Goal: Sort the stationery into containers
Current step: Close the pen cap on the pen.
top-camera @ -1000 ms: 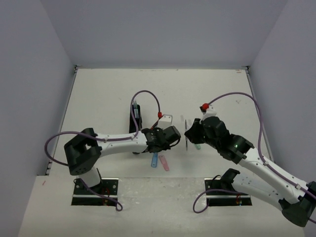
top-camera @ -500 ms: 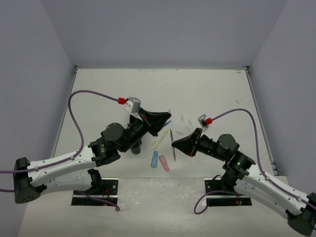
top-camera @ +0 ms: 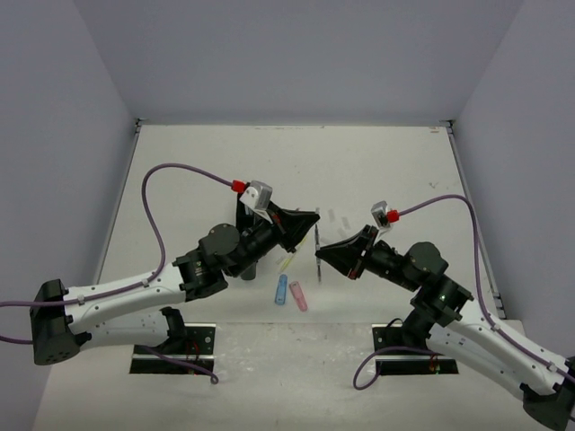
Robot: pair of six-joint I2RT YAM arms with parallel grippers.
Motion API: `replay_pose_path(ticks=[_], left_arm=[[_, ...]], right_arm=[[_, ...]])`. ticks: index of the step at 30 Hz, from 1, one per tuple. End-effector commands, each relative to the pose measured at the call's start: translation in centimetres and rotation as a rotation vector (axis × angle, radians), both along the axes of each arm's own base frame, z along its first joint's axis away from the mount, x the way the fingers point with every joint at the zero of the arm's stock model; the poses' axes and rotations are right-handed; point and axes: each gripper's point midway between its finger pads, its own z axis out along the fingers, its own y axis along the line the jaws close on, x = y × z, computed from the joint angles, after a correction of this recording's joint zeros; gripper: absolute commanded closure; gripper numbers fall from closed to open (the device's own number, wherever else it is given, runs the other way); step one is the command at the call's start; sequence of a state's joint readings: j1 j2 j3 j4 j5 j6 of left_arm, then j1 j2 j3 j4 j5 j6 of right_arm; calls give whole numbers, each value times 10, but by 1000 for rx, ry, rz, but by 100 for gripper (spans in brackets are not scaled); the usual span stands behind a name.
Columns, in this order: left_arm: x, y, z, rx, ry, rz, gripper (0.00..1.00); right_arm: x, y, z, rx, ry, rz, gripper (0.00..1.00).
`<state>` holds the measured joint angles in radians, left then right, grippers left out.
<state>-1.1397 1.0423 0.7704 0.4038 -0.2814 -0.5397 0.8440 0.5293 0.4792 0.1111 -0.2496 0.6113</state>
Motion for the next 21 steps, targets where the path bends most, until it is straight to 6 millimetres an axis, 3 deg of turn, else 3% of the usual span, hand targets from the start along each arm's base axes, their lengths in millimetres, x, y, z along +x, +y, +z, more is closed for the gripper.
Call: replay_pose_path(ticks=[1, 8, 16, 21], left_arm=[[-2, -5, 19, -62, -15, -21, 100], [-4, -4, 16, -81, -2, -30, 100], [1, 7, 26, -109, -5, 25, 100], [3, 10, 30, -118, -8, 38, 100]], right_arm=[[4, -6, 30, 34, -64, -40, 100], [8, -8, 32, 19, -62, -66, 100], [5, 0, 12, -29, -32, -20, 100], [4, 0, 14, -27, -36, -14, 100]])
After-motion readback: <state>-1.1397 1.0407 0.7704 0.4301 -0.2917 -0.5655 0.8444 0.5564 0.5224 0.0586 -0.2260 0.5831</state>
